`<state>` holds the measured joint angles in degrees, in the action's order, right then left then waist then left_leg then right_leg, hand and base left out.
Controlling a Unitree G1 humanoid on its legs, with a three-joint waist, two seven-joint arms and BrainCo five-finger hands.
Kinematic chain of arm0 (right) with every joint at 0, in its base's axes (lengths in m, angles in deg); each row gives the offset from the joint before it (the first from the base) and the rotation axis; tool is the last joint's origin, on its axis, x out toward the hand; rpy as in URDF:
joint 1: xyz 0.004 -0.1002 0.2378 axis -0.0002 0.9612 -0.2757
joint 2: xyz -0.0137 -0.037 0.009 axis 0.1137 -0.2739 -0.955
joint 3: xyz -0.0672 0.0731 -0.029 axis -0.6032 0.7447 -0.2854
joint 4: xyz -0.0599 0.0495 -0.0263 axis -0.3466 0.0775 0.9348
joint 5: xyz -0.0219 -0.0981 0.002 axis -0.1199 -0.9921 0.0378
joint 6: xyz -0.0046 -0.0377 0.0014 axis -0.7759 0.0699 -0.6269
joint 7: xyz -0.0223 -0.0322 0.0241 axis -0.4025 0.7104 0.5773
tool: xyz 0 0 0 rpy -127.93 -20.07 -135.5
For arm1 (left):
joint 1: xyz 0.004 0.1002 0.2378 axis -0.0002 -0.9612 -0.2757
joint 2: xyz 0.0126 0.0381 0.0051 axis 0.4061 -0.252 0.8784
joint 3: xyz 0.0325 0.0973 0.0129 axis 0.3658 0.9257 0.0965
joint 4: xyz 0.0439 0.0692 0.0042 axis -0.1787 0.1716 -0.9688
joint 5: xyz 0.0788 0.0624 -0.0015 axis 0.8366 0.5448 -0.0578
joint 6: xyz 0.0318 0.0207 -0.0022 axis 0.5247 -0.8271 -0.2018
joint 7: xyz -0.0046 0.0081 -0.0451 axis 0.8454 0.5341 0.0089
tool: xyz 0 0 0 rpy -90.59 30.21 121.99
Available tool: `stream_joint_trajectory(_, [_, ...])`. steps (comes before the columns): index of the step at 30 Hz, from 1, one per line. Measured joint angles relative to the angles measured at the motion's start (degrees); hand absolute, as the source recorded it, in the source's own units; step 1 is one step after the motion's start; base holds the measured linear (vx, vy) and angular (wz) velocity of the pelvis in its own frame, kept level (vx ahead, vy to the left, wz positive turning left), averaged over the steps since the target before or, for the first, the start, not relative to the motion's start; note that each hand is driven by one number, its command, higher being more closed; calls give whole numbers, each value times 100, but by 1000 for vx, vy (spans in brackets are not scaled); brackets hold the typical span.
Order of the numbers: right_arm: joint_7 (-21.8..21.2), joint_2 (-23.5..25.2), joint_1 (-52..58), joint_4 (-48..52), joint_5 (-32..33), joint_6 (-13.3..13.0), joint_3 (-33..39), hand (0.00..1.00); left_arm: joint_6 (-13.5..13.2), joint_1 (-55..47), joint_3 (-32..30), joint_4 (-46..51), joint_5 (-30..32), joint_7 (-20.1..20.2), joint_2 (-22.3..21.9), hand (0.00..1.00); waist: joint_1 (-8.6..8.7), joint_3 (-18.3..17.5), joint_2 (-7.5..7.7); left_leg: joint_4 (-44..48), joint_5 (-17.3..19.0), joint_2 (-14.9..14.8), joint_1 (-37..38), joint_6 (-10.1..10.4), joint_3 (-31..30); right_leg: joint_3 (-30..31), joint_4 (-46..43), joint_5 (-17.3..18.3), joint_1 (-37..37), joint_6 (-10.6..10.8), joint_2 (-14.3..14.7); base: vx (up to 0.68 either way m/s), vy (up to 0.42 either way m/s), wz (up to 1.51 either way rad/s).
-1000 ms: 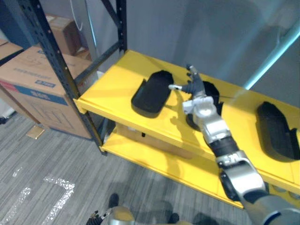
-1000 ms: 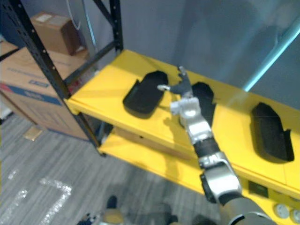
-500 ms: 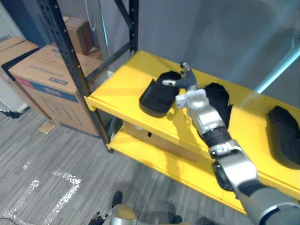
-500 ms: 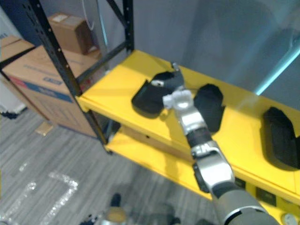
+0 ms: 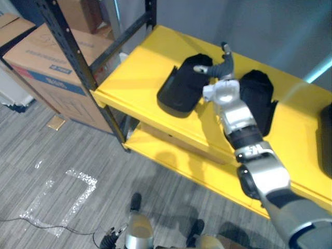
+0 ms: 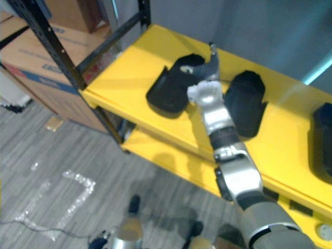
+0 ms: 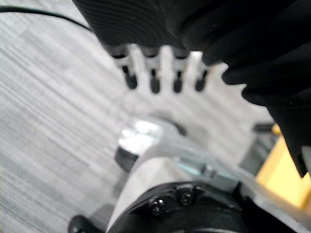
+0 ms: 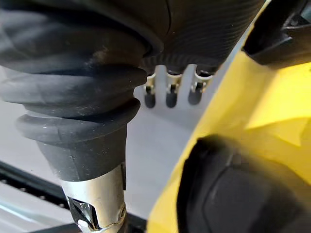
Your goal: Walk over and take plastic housings, then place them on the shelf
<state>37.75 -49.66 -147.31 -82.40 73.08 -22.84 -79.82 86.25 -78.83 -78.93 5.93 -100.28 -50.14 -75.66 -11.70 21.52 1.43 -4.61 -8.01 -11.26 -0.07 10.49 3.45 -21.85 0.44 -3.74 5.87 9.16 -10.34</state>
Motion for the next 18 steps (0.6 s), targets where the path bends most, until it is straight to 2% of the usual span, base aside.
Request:
stream_joint_trajectory(5, [-533, -154, -9, -204, 8, 269, -60, 0, 5, 48, 45, 0, -46, 2, -9, 0, 8, 117, -72, 23, 10, -5, 9, -8, 7, 14, -52, 18, -16, -10, -6, -15, 2, -1])
stream_joint_trajectory(9, [-799, -180, -72, -353, 14, 462, -68, 0, 28, 77, 47, 35, -52, 2, -18, 0, 8, 210, -100, 42, 18, -12, 0, -16, 20, 52, -142, 35, -88, -20, -22, -33, 3, -5])
stream_joint_trajectory(16, [-1232, -319, -105, -537, 17, 469, -77, 0, 140, 76, 56, 126, -56, -1, -5, 0, 7, 225, -106, 44, 18, -4, -16, -17, 55, 109, -178, 35, -170, -19, -37, -9, 3, -2])
stream_joint_trajectory(18, [-1362, -340, -219, -609, 17, 467, -80, 0, 144, 96, 57, 174, -57, -1, -7, 0, 22, 339, -127, 63, 19, -3, -15, -19, 74, 137, -201, 34, -174, -19, -43, -12, 5, -6])
